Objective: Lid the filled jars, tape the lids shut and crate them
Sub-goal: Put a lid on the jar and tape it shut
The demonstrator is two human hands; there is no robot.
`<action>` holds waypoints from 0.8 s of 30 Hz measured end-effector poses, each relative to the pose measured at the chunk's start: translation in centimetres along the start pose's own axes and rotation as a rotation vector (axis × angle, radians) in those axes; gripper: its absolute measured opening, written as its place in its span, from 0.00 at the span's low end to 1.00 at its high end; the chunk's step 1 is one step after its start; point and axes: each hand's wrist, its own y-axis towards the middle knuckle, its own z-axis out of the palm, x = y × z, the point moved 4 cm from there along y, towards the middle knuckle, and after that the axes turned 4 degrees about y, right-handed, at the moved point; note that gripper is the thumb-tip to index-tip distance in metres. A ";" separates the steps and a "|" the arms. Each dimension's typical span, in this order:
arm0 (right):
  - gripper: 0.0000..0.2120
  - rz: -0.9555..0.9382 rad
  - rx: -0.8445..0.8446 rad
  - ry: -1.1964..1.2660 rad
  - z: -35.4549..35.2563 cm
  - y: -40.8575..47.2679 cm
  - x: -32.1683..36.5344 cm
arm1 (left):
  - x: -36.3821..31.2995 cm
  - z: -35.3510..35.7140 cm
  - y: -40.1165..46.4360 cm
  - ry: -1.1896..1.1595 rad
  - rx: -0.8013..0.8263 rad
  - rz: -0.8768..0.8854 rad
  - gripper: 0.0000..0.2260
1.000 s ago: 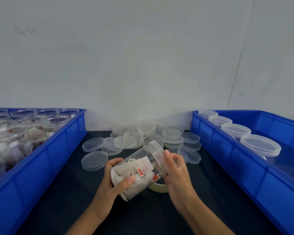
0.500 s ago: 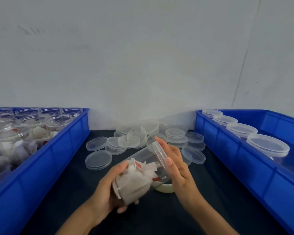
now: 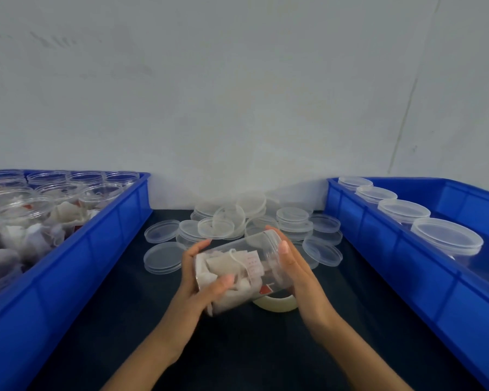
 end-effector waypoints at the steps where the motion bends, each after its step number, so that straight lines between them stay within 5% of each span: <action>1: 0.23 -0.025 0.023 -0.013 0.0 -0.2 0.4 | 0.2 0.0 0.0 -0.079 0.011 -0.027 0.35; 6: 0.25 -0.159 0.072 -0.016 0.5 -0.7 1.0 | 0.5 0.7 -0.2 -0.153 0.044 -0.076 0.28; 8: 0.25 -0.022 0.041 0.060 0.5 -0.6 0.4 | 0.0 0.5 -0.2 -0.005 -0.016 0.046 0.31; 12: 0.44 0.010 0.091 0.036 -0.1 0.6 1.4 | 0.1 0.3 -0.1 -0.002 -0.040 0.089 0.29; 14: 0.26 -0.123 0.072 0.018 -0.4 0.5 2.0 | 0.6 0.3 0.0 -0.132 -0.019 0.006 0.26; 18: 0.24 -0.085 0.084 0.046 0.5 -0.7 0.6 | 0.8 0.2 -0.2 -0.115 -0.045 0.006 0.30; 24: 0.27 -0.098 -0.003 0.014 0.3 -0.5 0.9 | 0.1 0.2 -0.3 0.004 -0.044 0.128 0.20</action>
